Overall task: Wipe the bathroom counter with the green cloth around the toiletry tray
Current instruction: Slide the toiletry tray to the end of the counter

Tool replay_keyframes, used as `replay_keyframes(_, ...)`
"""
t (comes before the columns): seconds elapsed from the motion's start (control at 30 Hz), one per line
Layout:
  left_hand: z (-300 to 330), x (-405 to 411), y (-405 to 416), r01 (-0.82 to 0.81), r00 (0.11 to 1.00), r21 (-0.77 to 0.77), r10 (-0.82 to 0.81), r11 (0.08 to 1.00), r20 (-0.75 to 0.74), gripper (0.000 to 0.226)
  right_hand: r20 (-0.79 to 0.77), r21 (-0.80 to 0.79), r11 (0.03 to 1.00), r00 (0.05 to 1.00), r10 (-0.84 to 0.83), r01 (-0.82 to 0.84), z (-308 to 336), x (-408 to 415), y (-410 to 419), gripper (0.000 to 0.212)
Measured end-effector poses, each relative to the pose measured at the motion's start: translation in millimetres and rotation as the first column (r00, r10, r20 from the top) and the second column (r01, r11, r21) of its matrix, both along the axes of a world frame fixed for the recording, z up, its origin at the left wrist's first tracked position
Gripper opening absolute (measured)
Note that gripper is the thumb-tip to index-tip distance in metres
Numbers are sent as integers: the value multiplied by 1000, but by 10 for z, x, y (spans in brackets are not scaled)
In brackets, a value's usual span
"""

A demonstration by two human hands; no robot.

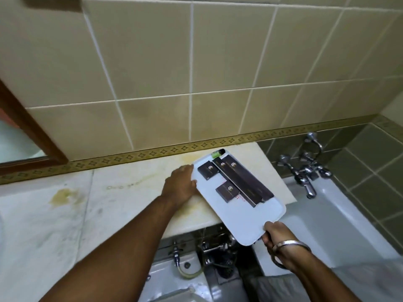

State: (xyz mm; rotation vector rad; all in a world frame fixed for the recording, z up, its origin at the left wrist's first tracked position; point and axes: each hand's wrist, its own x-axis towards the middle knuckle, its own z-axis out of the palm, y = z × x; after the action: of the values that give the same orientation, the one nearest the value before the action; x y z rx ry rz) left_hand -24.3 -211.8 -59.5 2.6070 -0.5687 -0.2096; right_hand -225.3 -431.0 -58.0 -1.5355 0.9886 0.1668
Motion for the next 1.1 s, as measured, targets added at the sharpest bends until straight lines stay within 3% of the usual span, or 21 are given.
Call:
replay_keyframes(0.07,-66,-159,-294,125,988,148,-136,981,68,56,2,6,997,997,-76,76,-93,12,-154,24)
replay_keyframes(0.13,-137,-310,-552,206,973,201,-223,958,67,58,10,30,987,987,-158,158,-196,75,-265,22)
replay_keyframes(0.33,-276,-562,-990,314,924,398,-373,862,80,72,55,187,940,952,-301,287,-330,361,-469,26)
replay_keyframes(0.53,-299,-582,-1117,282,938,491,-345,824,40,70,102,301,916,946,-309,266,-339,436,-485,28)
replay_keyframes(0.7,-272,-613,-1104,274,946,500,-323,822,14,73,142,468,803,865,-480,369,-278,412,-412,11)
replay_keyframes(0.77,-248,-657,-1010,230,960,462,-276,856,34,76,142,353,860,887,-438,368,-266,382,-398,19)
replay_keyframes(0.83,-211,-705,-834,171,973,426,-220,889,68,81,125,-10,977,969,-211,214,-248,365,-338,25)
replay_keyframes(0.87,-183,-732,-683,136,979,416,-187,899,84,83,98,-236,969,994,-57,78,-214,355,-232,26)
replay_keyframes(0.93,-133,-777,-391,60,985,390,-117,919,124,83,30,-570,795,962,272,-207,-145,307,10,29)
replay_keyframes(1.0,-42,-877,52,-37,989,370,-19,928,145,79,-99,-786,463,823,560,-410,-138,248,388,36)
replay_keyframes(1.07,57,-1007,583,-132,983,359,75,924,168,74,-218,-905,146,732,645,-399,-92,224,849,42)
replay_keyframes(1.1,103,-1070,834,-173,977,362,114,916,180,71,-244,-924,82,739,628,-374,-45,245,1052,49)
